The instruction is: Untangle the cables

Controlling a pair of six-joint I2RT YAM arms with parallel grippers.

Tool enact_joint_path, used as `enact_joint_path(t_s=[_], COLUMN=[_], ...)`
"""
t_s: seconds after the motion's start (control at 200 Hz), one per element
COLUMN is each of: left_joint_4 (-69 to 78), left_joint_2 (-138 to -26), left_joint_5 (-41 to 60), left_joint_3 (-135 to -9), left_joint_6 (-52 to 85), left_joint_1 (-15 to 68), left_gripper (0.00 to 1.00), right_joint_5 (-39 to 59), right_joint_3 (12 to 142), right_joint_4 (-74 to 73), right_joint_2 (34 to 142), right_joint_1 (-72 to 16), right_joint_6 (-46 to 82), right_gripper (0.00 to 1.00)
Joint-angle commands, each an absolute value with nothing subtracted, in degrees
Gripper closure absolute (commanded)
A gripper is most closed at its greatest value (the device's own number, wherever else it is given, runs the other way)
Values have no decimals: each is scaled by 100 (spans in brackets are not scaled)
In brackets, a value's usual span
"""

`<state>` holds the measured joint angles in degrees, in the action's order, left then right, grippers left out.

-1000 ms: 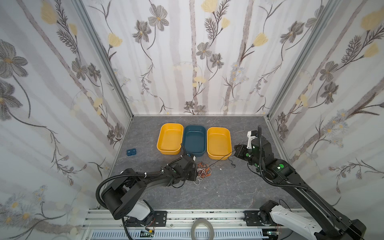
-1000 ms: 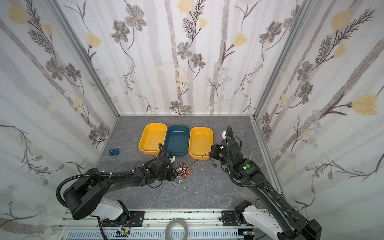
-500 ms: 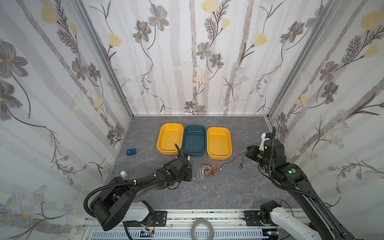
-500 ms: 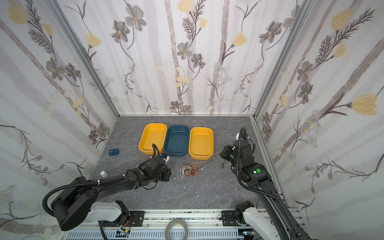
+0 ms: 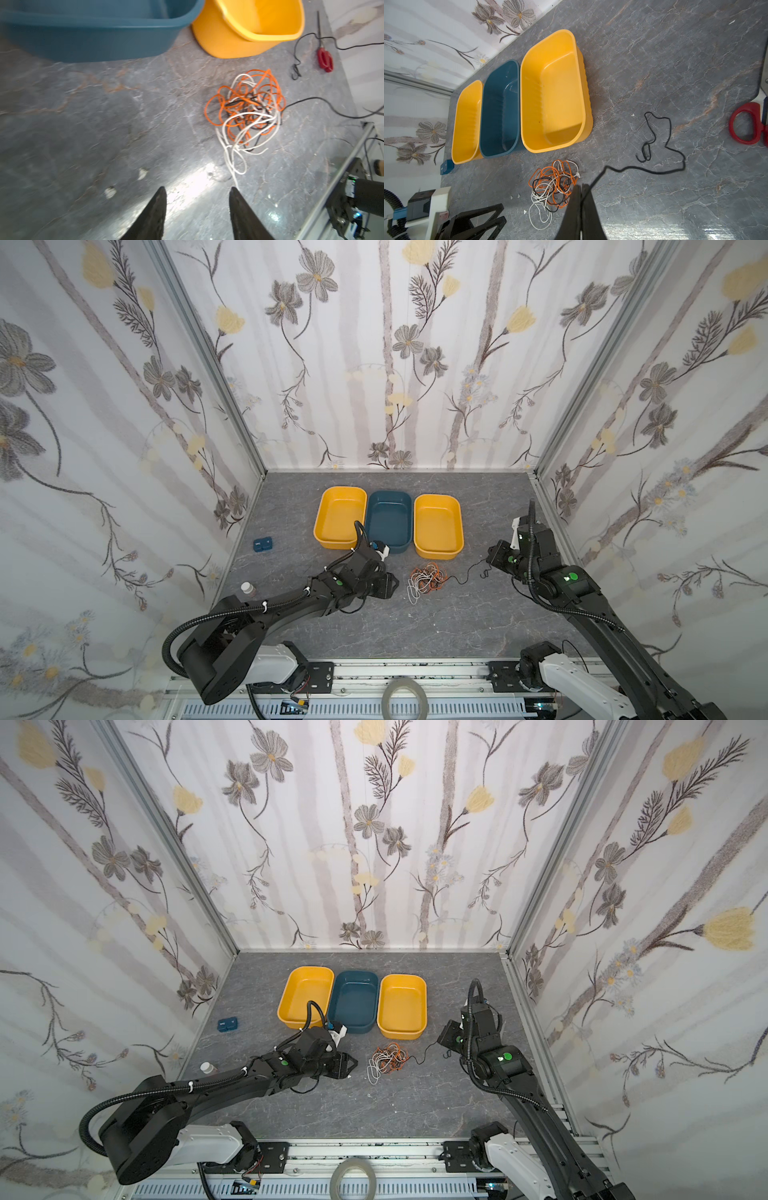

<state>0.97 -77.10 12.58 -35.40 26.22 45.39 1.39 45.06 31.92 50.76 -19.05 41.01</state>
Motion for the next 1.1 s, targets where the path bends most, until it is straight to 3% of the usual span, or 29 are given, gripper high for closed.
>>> enact_joint_path(t_s=[0.0, 0.505, 0.665, 0.859, 1.094], left_joint_4=[505, 297, 34, 139, 159], left_joint_2=[-8117, -10179, -10434, -10209, -9662], left_joint_5=[1615, 1660, 1600, 1214, 925], left_joint_3=[-3888, -5711, -5961, -5632, -5025], left_joint_6=[2233, 1706, 1750, 2131, 2727], left_joint_1=[4689, 4838, 4851, 4711, 4511], left_gripper=[40, 41, 54, 89, 93], right_joint_5=[391, 668, 677, 552, 98], right_joint_3=[4379, 4141, 4135, 4162, 4212], right_joint_4=[2948, 3076, 3095, 3194, 3444], right_joint_2=[5106, 5175, 5138, 4995, 4811], right_joint_1=[-1916, -1968, -1969, -1964, -1930], right_joint_6=[4217, 4156, 4145, 4010, 3885], right_gripper=[96, 93, 93, 93, 94])
